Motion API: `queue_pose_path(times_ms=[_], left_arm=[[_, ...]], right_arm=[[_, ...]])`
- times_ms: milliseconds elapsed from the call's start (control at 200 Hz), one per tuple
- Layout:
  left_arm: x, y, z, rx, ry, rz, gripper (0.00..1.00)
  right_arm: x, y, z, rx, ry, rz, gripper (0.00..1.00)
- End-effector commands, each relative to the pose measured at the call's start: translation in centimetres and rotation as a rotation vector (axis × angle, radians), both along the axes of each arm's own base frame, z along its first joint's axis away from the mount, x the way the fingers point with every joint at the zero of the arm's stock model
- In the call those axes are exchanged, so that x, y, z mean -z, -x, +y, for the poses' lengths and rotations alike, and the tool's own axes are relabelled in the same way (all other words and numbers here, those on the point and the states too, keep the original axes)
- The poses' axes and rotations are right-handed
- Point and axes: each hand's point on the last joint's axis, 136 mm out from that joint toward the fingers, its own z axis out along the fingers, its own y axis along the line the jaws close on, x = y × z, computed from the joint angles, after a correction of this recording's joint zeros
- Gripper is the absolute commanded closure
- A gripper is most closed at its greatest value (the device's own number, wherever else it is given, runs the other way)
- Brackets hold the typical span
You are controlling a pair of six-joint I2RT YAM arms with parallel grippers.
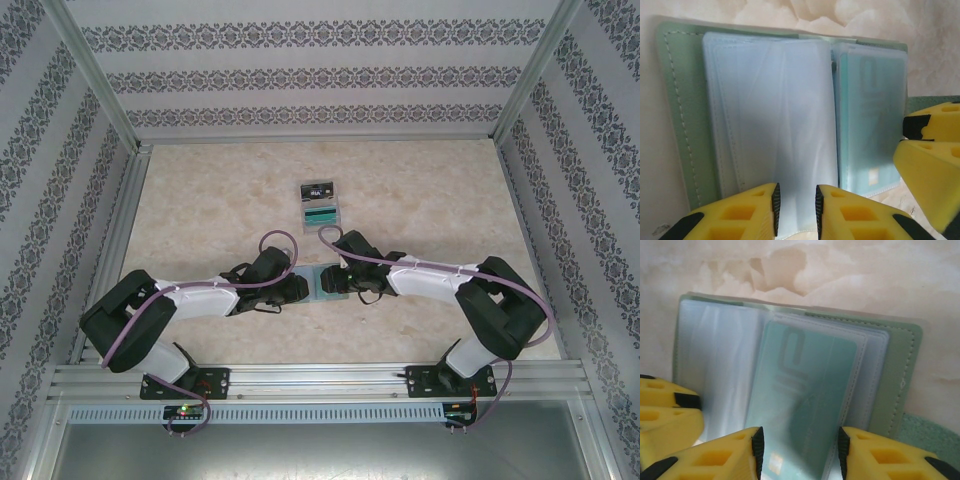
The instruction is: Take the credit cards out of the card holder
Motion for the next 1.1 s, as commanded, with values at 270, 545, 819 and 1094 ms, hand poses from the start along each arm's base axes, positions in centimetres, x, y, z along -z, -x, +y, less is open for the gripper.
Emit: queue_pose_path(times_ms=[270, 545, 819, 1094], left_arm=[[0.6, 0.1, 0.4, -0.012, 0.006, 0.016, 0.72], [0.7, 0.2, 0.4, -0.012, 0.005, 0.016, 0.72], [0.4, 0.2, 0.6, -0.013, 0.005, 0.006, 0.72], [-1.5, 0.4, 2.4, -0.038, -0.034, -0.038, 0.72]], right_arm=[[-2.7, -0.4, 2.2, 0.020, -0.192, 0.031, 0.54], [-4.1, -0.5, 3.0, 0.039, -0.295, 0.058, 0.54], [-5.2, -0.4, 4.5, 0.032, -0.392, 0.098, 0.54], [-4.9, -0.6, 5.7, 0.028, -0.419, 0.125, 0.54]])
